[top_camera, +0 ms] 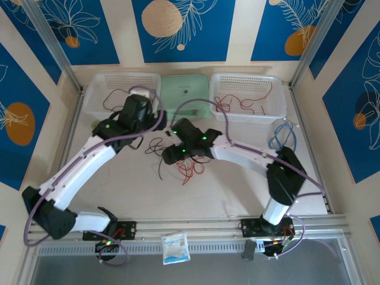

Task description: Untangle the cables

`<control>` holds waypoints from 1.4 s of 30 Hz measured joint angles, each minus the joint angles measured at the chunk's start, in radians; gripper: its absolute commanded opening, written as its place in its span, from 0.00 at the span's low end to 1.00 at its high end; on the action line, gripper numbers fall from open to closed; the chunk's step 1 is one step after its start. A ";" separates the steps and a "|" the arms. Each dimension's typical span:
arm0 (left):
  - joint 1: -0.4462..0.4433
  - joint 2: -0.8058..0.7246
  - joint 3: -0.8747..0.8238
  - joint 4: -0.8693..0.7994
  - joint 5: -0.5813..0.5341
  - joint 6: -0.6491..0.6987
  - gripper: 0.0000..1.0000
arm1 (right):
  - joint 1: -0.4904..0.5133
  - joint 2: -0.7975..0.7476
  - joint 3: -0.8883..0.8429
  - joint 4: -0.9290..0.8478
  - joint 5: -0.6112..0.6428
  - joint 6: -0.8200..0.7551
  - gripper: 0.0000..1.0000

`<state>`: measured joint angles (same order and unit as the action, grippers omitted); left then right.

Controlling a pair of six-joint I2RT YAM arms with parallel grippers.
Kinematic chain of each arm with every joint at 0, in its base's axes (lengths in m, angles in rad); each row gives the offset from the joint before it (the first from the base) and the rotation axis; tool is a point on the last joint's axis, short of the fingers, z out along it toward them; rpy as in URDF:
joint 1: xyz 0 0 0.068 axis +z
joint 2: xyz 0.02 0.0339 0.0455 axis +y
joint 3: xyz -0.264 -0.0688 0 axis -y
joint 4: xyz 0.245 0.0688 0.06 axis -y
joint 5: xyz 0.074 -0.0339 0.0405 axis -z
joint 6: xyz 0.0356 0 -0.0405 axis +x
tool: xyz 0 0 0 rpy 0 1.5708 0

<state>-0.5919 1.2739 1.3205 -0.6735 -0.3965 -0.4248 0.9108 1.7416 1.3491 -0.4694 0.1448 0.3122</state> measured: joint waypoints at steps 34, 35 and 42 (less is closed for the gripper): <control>0.145 -0.333 -0.343 -0.116 0.128 -0.156 0.89 | -0.164 -0.076 0.203 0.145 -0.126 -0.209 0.00; 0.145 -0.330 -0.354 -0.101 0.146 -0.151 0.88 | -0.193 -0.111 0.188 0.171 -0.180 -0.172 0.00; 0.130 -0.262 -0.433 0.101 0.319 -0.117 0.85 | -0.320 -0.204 0.079 0.346 -0.519 0.088 0.00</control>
<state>-0.4614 1.0119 0.8871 -0.5728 -0.0772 -0.5415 0.5903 1.5375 1.4281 -0.1230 -0.3744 0.4004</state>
